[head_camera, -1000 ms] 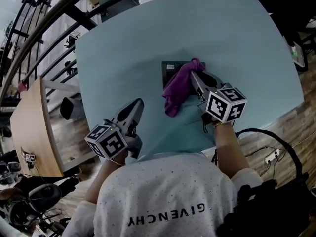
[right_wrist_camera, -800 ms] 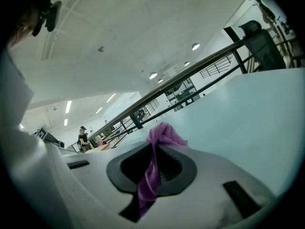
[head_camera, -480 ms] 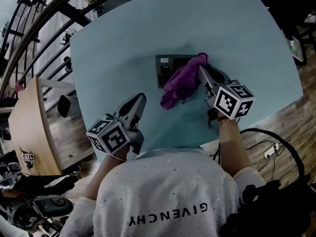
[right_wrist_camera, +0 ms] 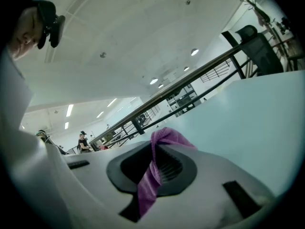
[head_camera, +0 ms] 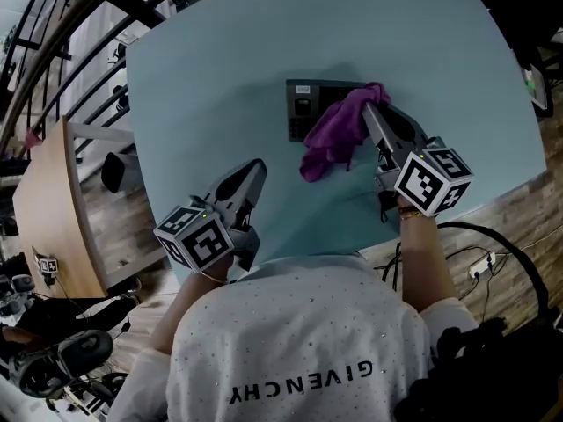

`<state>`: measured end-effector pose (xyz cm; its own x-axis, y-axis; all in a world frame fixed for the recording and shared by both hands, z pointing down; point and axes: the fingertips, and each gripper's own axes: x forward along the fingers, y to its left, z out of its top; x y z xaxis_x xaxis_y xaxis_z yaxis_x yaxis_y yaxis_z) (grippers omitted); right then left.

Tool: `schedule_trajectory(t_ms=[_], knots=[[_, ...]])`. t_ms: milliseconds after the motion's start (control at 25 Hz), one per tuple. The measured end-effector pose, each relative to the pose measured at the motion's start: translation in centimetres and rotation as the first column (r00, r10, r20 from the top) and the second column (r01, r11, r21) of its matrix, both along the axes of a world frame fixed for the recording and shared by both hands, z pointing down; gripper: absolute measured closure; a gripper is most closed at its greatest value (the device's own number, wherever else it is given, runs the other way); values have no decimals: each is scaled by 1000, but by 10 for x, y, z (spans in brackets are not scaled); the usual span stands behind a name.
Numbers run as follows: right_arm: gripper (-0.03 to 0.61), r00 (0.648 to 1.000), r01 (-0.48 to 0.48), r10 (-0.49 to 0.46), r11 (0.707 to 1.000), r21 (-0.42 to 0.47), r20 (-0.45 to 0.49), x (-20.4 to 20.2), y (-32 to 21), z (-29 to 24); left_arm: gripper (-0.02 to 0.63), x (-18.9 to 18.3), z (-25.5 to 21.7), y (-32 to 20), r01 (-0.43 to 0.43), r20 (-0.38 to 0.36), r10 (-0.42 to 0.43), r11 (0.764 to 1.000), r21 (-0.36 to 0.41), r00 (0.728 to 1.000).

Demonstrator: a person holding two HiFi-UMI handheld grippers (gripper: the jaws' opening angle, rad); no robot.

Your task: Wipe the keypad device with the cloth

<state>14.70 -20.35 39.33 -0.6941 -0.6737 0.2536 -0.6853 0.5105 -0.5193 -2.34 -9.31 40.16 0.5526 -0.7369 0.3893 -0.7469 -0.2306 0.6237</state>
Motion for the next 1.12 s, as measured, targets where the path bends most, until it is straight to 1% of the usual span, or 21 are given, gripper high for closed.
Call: schedule_trajectory(t_ms=[120, 200, 360, 480, 640, 800, 1120], knots=[[554, 996, 93, -93, 996, 12, 2, -41, 3, -3, 606, -14, 1, 9, 32, 1, -32, 999, -7, 999], [554, 992, 129, -129, 992, -2, -7, -64, 6, 4, 606, -27, 2, 13, 55, 5, -55, 998, -9, 998], [554, 977, 214, -215, 976, -30, -6, -107, 13, 17, 606, -57, 4, 20, 137, 20, -136, 990, -23, 990], [554, 967, 255, -256, 965, -52, -12, -127, 17, 24, 606, -67, 3, 25, 167, 22, -167, 986, -27, 986], [554, 964, 259, -262, 964, -62, -44, -136, 13, 33, 606, -72, 5, 29, 172, 22, -171, 985, -34, 985], [552, 968, 243, -247, 967, -72, -50, -137, 10, 37, 606, -77, 6, 30, 177, 18, -177, 983, -39, 984], [552, 978, 193, -198, 978, -72, -66, -122, 7, 38, 606, -78, 6, 31, 170, 10, -170, 985, -37, 985]])
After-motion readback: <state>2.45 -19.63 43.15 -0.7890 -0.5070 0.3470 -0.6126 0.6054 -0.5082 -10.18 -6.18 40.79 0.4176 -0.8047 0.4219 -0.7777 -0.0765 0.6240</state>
